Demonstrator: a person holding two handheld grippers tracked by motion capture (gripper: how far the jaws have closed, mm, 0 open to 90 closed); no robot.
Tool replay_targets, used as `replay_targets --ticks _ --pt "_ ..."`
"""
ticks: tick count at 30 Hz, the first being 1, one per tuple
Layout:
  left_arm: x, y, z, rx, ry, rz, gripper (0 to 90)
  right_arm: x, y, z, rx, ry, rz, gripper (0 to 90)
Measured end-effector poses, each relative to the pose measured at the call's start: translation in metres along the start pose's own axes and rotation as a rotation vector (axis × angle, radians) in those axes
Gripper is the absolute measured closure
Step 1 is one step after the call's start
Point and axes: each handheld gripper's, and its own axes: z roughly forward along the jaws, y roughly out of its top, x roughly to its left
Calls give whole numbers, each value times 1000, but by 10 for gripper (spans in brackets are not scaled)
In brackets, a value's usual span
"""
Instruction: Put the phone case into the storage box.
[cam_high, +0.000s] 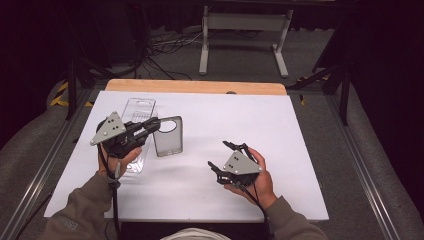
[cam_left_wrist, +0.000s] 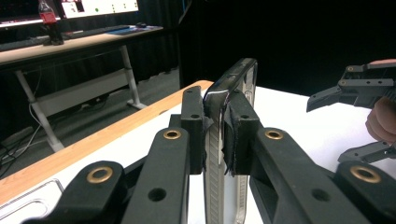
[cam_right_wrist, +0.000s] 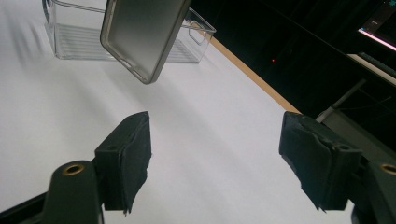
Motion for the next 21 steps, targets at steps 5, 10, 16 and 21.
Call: replay_targets --ticks 5,10,16,21 --pt "2 1 -3 -7 5 1 804 -2 -6 -5 12 -9 2 257" --pt "3 2 -6 -10 4 4 803 -5 -13 -10 16 -20 9 257" --pt "5 2 -8 -16 9 5 803 -12 -22 -19 31 -51 28 255" --pt "5 3 -10 -16 12 10 803 -15 -28 -25 34 -64 39 253"
